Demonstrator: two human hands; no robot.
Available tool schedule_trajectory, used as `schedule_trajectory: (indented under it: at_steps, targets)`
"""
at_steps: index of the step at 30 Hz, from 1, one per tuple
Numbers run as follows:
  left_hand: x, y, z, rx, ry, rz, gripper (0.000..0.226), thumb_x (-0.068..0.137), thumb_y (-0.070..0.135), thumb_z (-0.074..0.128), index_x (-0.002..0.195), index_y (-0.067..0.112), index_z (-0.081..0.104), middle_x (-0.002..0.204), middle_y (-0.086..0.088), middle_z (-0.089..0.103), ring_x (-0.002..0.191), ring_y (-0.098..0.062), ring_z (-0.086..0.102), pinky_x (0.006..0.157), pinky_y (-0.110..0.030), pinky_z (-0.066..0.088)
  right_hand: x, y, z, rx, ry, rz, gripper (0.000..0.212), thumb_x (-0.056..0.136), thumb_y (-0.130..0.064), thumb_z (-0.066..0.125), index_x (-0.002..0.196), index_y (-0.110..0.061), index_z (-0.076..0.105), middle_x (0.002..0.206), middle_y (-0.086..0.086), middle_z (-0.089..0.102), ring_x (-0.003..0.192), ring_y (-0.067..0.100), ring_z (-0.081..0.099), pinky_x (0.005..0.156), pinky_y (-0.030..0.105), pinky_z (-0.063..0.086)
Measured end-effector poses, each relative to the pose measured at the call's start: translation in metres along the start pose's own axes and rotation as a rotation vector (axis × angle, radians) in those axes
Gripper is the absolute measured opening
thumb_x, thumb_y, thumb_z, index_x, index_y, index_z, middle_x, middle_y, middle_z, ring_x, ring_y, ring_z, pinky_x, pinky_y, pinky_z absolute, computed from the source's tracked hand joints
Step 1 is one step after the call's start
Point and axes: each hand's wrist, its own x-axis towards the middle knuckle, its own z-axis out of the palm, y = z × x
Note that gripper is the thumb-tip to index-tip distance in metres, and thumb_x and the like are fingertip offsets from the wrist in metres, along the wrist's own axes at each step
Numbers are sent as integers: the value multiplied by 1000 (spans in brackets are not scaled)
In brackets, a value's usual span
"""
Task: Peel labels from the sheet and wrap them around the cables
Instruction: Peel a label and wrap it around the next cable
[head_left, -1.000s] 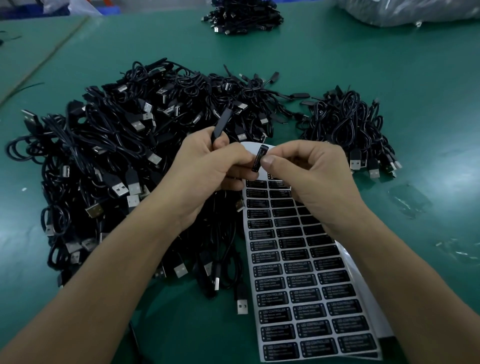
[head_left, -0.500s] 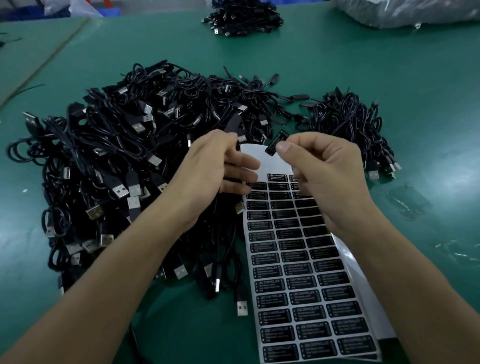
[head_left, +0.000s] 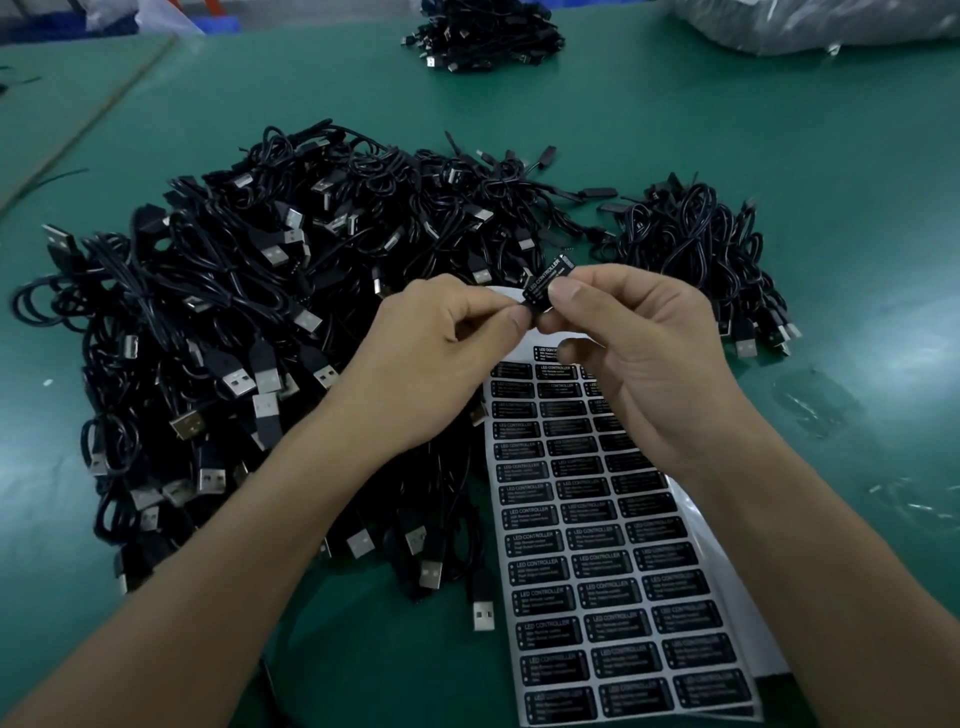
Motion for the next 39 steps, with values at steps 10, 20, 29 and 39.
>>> schedule_trajectory:
  at_steps: [10, 20, 29, 39]
  targets:
    - [0, -4, -4, -139, -6, -84, 12, 91, 28, 72, 83, 27, 80, 57, 2, 62, 51, -4, 47, 51, -17, 38, 1, 1, 1, 29, 31, -31, 11, 89, -5, 69, 81, -11, 73, 72, 4, 71, 69, 12, 66, 67, 20, 54]
    - [2, -11, -4, -168, -14, -113, 10, 90, 28, 73, 81, 29, 79, 65, -2, 69, 60, -9, 60, 57, -24, 48, 0, 4, 1, -86, -15, -22, 14, 90, -3, 69, 80, -11, 74, 73, 4, 72, 72, 13, 69, 68, 22, 54]
    - [1, -9, -3, -197, -49, -117, 5, 86, 26, 76, 82, 25, 78, 69, -3, 73, 58, -2, 61, 53, -14, 45, 0, 4, 1, -119, 11, -26, 13, 91, -2, 69, 80, -9, 73, 70, 6, 71, 67, 15, 65, 68, 24, 55]
    - [-1, -5, 0, -260, -27, -121, 12, 86, 16, 76, 78, 25, 77, 69, 1, 74, 53, 0, 59, 50, -10, 42, 0, 4, 1, -178, 11, -52, 14, 90, -2, 70, 79, -10, 74, 70, 6, 72, 67, 14, 66, 69, 24, 56]
